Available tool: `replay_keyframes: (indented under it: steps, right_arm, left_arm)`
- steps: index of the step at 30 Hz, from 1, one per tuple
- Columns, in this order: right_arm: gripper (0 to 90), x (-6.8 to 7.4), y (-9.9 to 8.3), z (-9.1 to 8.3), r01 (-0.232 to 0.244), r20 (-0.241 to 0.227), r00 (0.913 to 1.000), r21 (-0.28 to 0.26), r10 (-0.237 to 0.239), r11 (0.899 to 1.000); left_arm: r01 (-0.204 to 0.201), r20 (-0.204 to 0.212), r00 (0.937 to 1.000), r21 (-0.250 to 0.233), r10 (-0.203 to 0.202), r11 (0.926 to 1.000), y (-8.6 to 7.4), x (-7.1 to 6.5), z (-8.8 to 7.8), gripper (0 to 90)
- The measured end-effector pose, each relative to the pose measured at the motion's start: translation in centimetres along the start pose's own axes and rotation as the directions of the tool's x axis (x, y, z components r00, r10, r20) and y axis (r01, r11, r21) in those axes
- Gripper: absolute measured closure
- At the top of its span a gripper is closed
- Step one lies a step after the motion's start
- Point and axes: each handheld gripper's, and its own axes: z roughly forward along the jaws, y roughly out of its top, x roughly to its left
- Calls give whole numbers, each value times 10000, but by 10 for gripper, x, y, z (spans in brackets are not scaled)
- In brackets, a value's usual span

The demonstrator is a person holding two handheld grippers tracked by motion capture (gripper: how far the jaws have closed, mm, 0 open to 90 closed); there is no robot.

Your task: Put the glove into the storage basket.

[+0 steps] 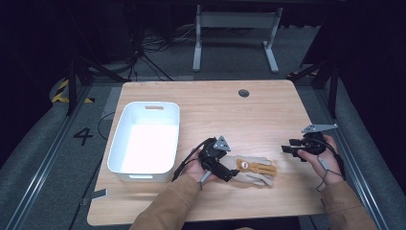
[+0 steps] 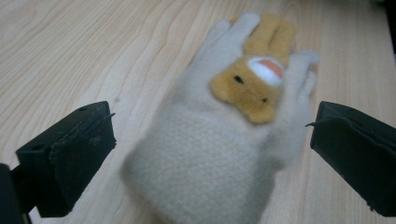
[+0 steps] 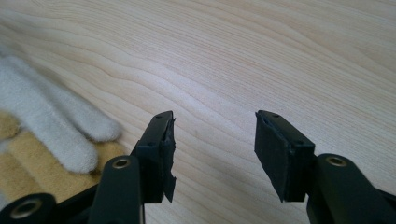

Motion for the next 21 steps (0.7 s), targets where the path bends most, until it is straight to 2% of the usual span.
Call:
replay_keyframes:
  steps: [2,4,6,8,12,16,19,21]
  right_arm:
    - [486,0,0,0,-4,6,10000,22,4,10000]
    - [483,1,0,1,32,-12,10000,12,-32,10000]
    - [480,1,0,1,91,-64,9999,-31,-92,10000]
    - [475,2,0,2,72,-92,9999,1,-72,10000]
    - [471,2,0,2,83,-170,9998,11,-83,10000]
    - [471,2,0,3,84,-166,9998,53,-83,10000]
    - [469,3,-1,4,82,-229,9997,68,-80,9999]
    - [468,3,-1,3,71,-208,9998,41,-70,10000]
  left_arm:
    - [-289,213,9993,-234,294,9993,-1,-1,2,1]
    - [-339,315,9989,-270,347,9991,-1,-2,3,1]
    - [-682,630,9955,-431,708,9967,-3,-1,7,0]
    - [-750,761,9940,-498,786,9959,-5,-1,10,0]
    - [-828,767,9934,-430,859,9956,-7,1,14,0]
    - [-793,600,9950,-42,794,9968,-9,4,20,0]
    - [-987,417,9944,430,970,9942,-9,3,25,0]
    - [-1006,413,9943,527,985,9935,-9,2,26,0]
